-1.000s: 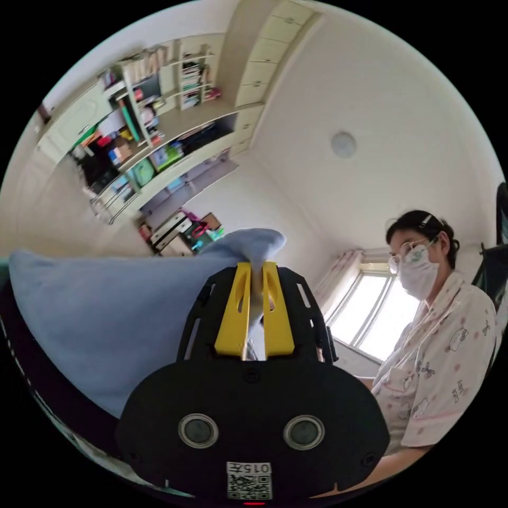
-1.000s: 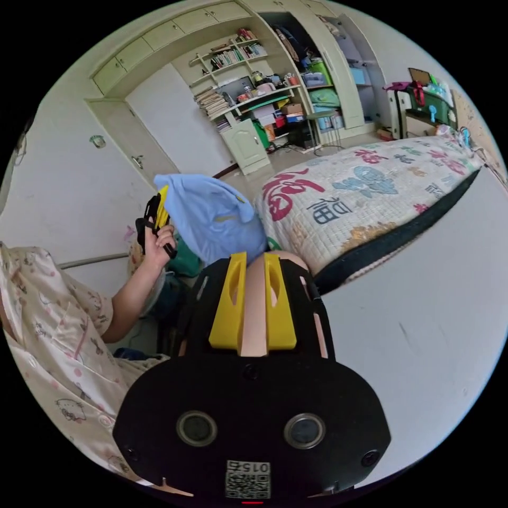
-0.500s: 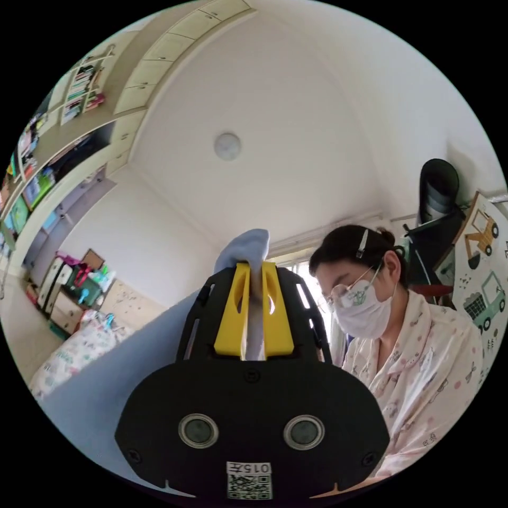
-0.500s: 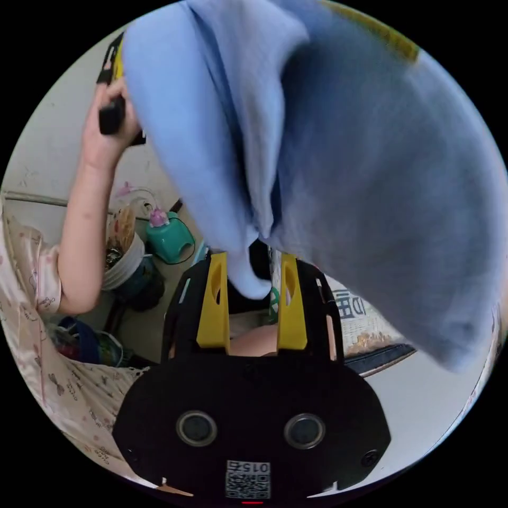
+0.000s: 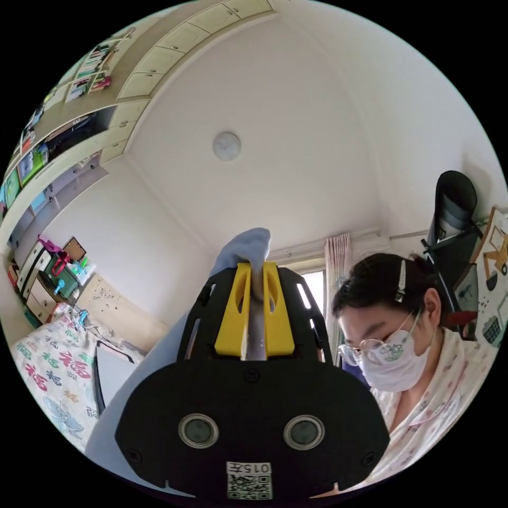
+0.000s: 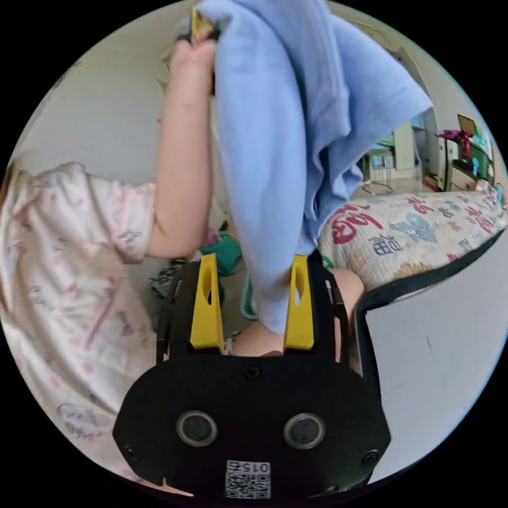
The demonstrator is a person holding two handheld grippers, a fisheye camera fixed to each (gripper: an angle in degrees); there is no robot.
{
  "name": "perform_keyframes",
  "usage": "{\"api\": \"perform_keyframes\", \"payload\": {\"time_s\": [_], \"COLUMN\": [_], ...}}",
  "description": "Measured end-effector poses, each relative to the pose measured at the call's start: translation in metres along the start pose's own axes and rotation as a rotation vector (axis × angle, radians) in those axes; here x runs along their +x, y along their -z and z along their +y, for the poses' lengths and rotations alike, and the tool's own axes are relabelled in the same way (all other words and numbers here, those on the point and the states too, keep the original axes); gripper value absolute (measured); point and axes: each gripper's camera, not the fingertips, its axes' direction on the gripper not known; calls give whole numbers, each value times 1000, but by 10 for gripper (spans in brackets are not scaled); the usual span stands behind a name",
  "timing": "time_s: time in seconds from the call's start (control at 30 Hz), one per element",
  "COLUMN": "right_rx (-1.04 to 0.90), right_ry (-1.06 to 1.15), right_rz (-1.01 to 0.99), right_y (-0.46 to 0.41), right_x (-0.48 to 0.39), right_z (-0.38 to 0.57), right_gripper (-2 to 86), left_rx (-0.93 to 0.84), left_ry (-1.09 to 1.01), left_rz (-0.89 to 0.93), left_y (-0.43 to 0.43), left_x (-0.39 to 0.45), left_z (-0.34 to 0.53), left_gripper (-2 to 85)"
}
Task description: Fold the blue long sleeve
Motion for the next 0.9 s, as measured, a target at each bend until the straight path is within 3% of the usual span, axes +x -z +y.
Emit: {"api": "perform_keyframes", "payload": {"time_s": [0.1,0.27,0.37,0.47,0.53,0.63,0.73,0.9], "right_rx": [25,115,163,28,-128,-320,-344,-222], "right_ry": [-47,-121,-226,-340,-491,-609,-630,-709], "right_rz": [258,617,745,853,895,932,969,904], "right_y": [18,122,190,218,218,200,198,228], "right_x": [17,75,115,159,198,217,199,178], "right_z": [-43,-104,-117,-111,-86,-46,-25,-33], "right_gripper": [62,55,55,57,56,56,58,55], "left_rx": [-62,-107,-295,-678,-964,-1180,-1176,-1268], "left_ry": [-70,-166,-95,-76,24,274,508,317], "left_rz": [-57,-1,71,14,-96,-61,18,110], "left_y": [-79,-138,-159,-198,-225,-246,-268,-344], "left_x": [-4,20,11,-6,-33,-75,-96,-67], "left_z": [5,18,90,231,388,578,686,738], "left_gripper": [18,19,22,24,27,29,29,25]}}
